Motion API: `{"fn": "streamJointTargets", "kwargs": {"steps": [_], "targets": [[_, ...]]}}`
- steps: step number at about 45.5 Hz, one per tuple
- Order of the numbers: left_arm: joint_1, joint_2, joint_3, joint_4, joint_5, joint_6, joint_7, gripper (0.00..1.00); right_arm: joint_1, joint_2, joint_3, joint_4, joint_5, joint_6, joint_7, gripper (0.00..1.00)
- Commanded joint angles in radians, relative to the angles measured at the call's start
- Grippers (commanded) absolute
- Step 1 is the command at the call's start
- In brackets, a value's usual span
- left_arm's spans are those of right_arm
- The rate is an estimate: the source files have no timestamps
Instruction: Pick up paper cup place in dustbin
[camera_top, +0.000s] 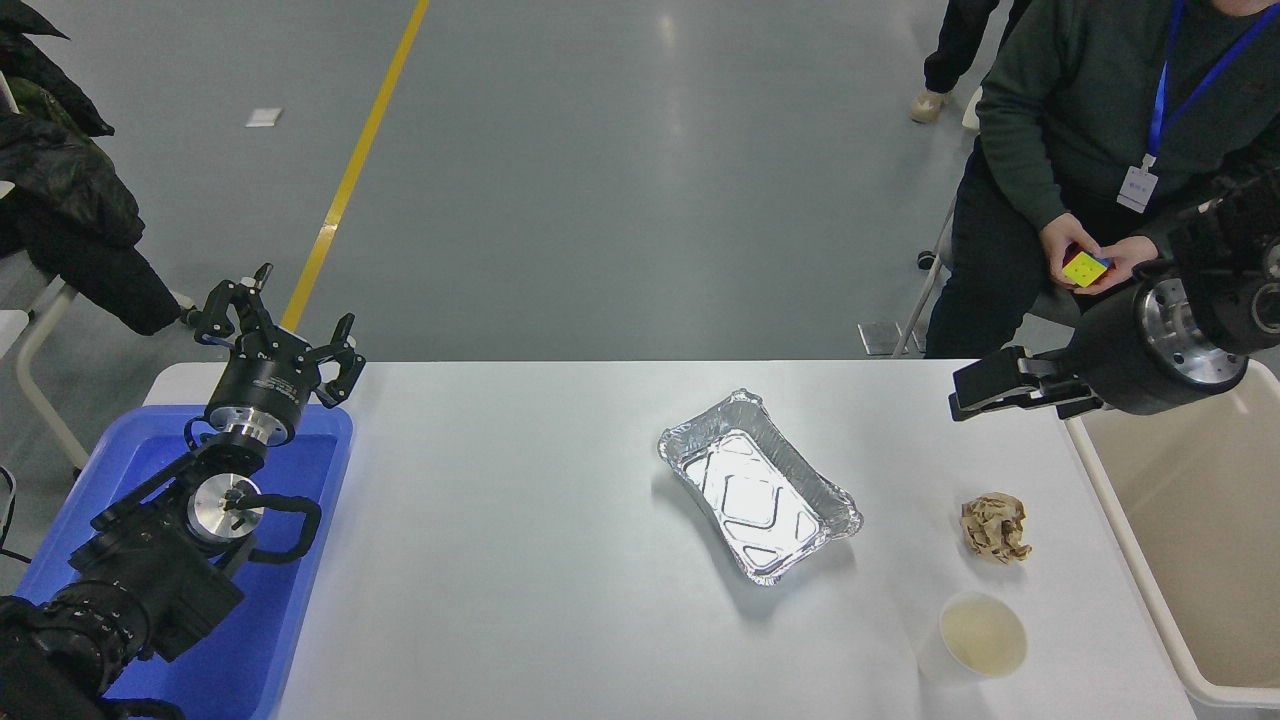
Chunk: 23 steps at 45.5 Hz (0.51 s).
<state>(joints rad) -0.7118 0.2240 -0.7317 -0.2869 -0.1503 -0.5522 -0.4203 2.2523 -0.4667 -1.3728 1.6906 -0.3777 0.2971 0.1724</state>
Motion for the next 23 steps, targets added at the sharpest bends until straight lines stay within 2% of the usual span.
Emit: {"fn": "streamJointTargets", "kwargs": {"steps": [1, 9, 23], "targets": [[0.0, 0.0, 0.0, 0.0, 0.0, 0.0, 0.0, 0.99, -0.052, 0.008, -0.022, 0.018, -0.006, -0.05, 0.001, 1.0], [0.0, 0.0, 0.002, 0.0, 0.0, 0.0, 0.0, 0.99, -0.085, 0.025, -0.025, 0.024, -0.007, -0.067, 0.006, 1.0], [0.0, 0.0, 0.0, 0.0, 0.0, 0.0, 0.0, 0.99, -0.085, 0.022, -0.066, 0.055, -0.092, -0.064, 0.016, 1.0]]}}
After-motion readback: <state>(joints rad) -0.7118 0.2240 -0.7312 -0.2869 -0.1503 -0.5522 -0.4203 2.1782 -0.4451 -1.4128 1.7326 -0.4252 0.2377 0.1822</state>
